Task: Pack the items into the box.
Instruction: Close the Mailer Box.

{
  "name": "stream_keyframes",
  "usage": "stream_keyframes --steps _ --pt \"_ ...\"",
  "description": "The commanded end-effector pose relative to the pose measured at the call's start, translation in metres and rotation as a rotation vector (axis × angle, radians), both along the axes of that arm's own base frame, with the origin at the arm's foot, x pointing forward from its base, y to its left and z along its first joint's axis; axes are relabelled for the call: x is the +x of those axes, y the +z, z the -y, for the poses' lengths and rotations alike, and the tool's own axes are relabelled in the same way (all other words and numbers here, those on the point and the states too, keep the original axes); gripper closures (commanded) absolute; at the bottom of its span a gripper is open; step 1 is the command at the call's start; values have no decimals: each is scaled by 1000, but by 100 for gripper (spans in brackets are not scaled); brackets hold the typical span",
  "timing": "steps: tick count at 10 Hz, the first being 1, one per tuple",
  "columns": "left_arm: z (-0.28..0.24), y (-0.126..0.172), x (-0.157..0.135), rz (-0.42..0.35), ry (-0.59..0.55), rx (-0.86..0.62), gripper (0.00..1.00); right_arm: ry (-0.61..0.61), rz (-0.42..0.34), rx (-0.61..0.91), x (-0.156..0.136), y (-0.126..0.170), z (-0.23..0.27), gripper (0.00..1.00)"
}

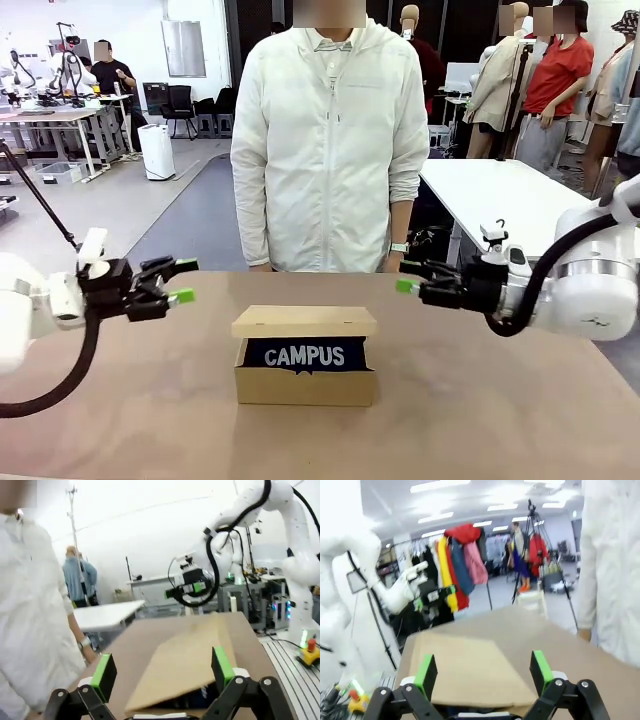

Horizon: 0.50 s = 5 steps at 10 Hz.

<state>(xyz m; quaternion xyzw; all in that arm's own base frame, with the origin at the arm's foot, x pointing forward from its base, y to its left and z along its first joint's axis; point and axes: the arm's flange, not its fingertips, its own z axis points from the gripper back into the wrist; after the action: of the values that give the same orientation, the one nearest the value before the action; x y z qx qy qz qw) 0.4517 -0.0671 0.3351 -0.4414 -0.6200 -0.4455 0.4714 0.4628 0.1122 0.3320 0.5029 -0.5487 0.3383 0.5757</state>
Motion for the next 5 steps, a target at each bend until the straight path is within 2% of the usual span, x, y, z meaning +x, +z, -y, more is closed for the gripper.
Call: stream_keyframes --steps 1,3,5 --pt "49 -12 21 124 -70 0 0 -26 43 -9 18 -4 -42 0" --pt "89 -28 48 90 -146 107 0 40 37 -155 30 -16 -80 0" --pt "112 -45 56 50 -272 236 0 90 42 -347 23 -30 -100 0"
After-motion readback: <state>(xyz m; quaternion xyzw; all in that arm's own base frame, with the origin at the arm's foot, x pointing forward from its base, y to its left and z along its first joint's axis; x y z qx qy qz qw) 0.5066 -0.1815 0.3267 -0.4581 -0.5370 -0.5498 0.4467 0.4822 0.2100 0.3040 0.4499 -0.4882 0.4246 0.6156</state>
